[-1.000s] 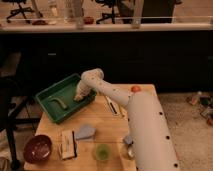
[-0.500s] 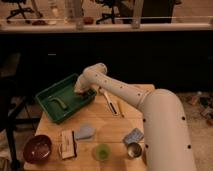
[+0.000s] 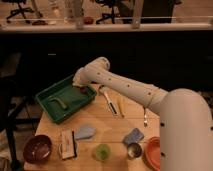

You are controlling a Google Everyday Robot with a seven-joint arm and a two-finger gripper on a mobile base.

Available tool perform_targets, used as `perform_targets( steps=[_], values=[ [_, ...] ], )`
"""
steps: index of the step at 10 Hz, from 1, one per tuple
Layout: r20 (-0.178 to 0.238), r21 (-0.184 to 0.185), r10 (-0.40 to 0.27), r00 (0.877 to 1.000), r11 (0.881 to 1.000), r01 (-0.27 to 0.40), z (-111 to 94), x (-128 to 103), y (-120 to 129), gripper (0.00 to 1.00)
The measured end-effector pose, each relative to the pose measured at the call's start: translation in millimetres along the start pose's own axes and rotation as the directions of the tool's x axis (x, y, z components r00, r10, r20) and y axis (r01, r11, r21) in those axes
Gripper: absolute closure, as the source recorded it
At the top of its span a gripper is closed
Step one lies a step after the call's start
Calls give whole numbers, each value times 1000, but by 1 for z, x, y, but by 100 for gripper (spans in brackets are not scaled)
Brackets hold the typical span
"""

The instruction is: Place grapes in table surface

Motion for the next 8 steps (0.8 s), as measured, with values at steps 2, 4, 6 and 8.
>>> perform_targets(
  steps=[2, 4, 6, 8],
  values=[
    [-3, 49, -27, 1000, 998, 27, -25, -4, -2, 100],
    [-12, 85, -42, 999, 995, 43, -46, -4, 3, 100],
    [-22, 111, -42, 999, 993, 45, -64, -1, 13, 100],
    [-23, 133, -39, 999, 990, 42, -79, -3, 25, 100]
  ],
)
